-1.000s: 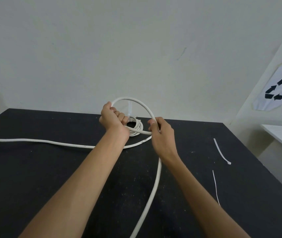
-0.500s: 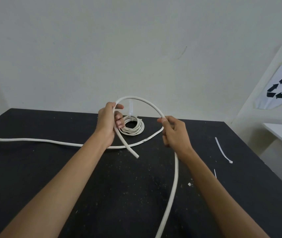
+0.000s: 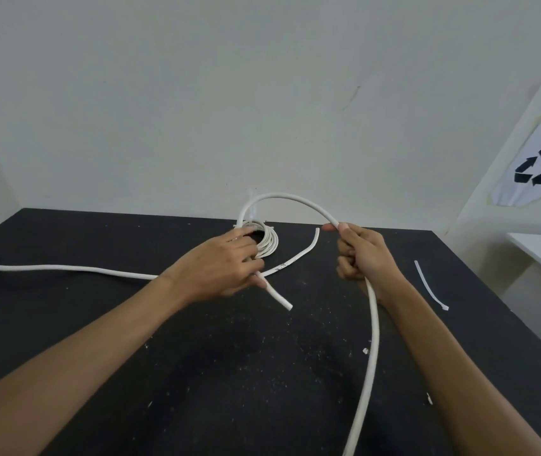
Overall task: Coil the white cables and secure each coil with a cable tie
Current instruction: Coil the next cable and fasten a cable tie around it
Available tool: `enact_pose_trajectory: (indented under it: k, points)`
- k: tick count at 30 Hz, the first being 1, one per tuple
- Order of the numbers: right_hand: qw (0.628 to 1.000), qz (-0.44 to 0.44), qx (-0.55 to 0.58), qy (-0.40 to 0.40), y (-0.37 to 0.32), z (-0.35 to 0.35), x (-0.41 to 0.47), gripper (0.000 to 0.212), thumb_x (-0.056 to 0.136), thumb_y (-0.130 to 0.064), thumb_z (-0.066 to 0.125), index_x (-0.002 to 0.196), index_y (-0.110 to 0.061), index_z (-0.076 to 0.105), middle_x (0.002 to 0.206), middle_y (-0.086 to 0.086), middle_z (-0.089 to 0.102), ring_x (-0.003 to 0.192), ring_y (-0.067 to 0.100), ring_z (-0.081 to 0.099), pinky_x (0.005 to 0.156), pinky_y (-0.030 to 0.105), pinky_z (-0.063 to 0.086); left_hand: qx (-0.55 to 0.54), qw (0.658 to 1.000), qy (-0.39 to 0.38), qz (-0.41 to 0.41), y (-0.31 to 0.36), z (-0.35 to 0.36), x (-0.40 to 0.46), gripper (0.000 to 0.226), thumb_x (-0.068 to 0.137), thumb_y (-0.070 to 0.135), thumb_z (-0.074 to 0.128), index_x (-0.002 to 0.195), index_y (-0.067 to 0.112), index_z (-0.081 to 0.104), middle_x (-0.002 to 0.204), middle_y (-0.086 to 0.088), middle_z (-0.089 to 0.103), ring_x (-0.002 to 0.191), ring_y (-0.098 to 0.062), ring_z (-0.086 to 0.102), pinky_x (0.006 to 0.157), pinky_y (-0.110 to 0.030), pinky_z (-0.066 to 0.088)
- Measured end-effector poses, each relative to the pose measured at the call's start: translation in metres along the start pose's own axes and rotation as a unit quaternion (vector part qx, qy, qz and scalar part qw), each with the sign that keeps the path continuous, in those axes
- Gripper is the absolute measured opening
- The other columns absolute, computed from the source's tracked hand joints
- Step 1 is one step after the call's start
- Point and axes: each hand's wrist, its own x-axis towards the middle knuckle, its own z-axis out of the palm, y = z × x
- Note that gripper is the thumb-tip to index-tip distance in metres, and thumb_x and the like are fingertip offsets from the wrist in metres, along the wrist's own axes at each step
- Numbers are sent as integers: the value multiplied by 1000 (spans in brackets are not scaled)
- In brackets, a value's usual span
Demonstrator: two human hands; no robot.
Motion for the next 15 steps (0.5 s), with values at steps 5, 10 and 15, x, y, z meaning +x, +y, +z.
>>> enact_pose_trajectory:
  k: [5,10,15]
  points:
    - [1000,6,-12,-8,-2,-3,-1,36,117,-24,44,120,-1,72,66,3,24,36,13,17,45,26,21,8,998,58,30,3,6,9,52,113,54,42,84,14,62,77,-3,59,70,-27,54,85,-39,43]
    - [999,-6,-48,7,-6,-16,-1,36,116,-25,47,117,-3,75,65,2,27,37,14,20,47,29,18,-10,996,63,56,3,1,10,51,110,57,48,83,15,58,74,-3,56,67,-27,51,78,-41,49]
    - [997,-13,-42,56,-8,-1,-1,34,114,-26,51,106,-3,74,62,-1,31,43,14,24,44,27,21,8,988,144,-52,19,1,31,56,108,54,57,70,13,54,59,-3,49,54,-25,41,76,-37,37]
